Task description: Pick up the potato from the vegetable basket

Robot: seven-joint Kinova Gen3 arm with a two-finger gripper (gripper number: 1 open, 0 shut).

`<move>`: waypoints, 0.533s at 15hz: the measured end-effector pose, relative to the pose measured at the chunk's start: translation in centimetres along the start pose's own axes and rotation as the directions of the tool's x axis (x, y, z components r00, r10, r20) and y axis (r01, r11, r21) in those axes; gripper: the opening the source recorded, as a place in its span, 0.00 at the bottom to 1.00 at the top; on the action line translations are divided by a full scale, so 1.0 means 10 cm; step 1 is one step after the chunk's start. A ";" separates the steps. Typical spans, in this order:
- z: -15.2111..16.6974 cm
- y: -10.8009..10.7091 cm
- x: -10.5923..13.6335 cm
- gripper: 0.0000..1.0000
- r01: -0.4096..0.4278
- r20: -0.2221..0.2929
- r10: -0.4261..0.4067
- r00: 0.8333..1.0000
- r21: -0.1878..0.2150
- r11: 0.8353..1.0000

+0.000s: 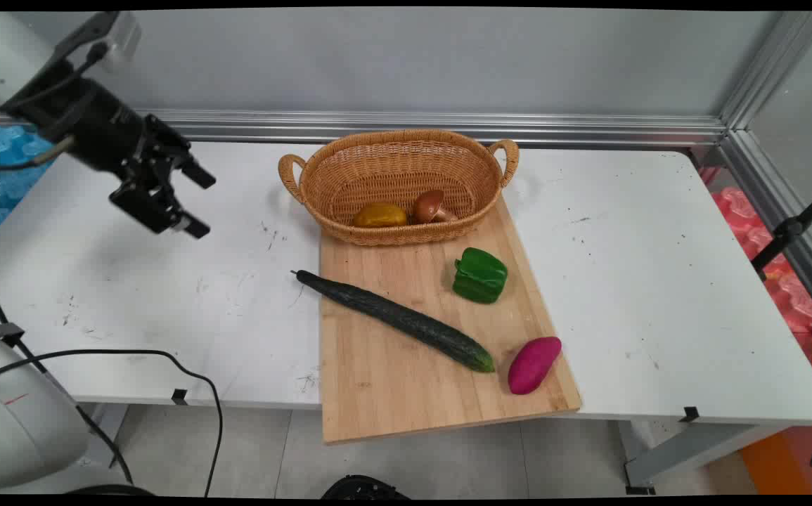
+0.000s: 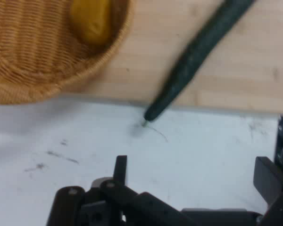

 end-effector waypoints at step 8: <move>0.27 -0.60 0.64 1.00 0.057 -0.053 -0.053 0.997 0.067 0.996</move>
